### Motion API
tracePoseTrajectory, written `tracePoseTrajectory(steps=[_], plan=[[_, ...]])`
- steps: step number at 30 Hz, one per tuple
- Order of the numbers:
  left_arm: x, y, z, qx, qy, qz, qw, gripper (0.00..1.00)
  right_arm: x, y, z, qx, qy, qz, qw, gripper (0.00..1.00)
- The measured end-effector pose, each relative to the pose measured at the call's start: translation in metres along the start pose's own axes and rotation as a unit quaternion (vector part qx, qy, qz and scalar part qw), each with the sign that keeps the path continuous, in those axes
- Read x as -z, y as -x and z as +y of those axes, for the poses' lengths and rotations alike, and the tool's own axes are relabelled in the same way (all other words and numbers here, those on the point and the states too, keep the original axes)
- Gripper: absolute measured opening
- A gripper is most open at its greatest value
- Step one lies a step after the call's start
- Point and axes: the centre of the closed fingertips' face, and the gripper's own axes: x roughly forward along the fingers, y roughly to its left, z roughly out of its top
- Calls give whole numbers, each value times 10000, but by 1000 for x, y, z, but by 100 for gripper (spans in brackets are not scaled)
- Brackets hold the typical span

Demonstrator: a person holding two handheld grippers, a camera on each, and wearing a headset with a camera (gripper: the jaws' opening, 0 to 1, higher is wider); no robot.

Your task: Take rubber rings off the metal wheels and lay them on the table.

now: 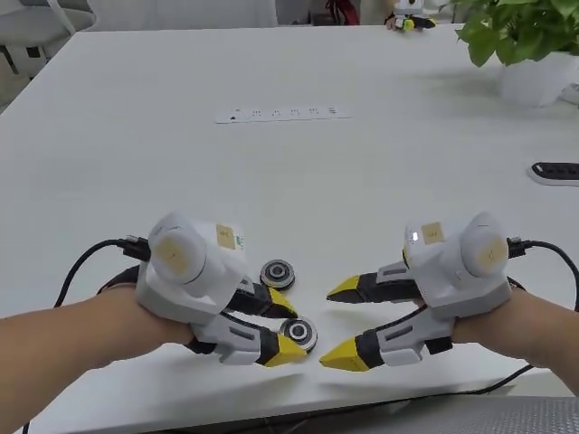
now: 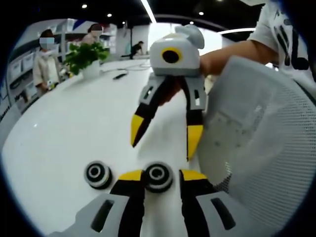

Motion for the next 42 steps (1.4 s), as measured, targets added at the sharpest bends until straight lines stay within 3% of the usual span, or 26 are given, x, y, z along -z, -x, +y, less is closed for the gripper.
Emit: tracePoseTrajectory(steps=[7, 12, 18, 35, 42], plan=[[1, 0, 1, -43, 5, -50, 10000, 21, 1, -2, 2, -42, -7, 3, 10000, 49], [0, -1, 8, -214, -50, -41, 9998, 14, -1, -3, 2, -58, 8, -1, 10000, 49], [1, -1, 6, -250, -323, 5, 9992, 14, -4, -3, -1, -31, 4, -45, 10000, 48], [0, -2, 6, -290, -235, -71, 9993, 14, 0, -16, 10, -242, 152, 38, 9996, 38], [0, -2, 6, -306, -211, -90, 9993, 14, -3, -18, 8, -232, 94, -49, 9997, 35]])
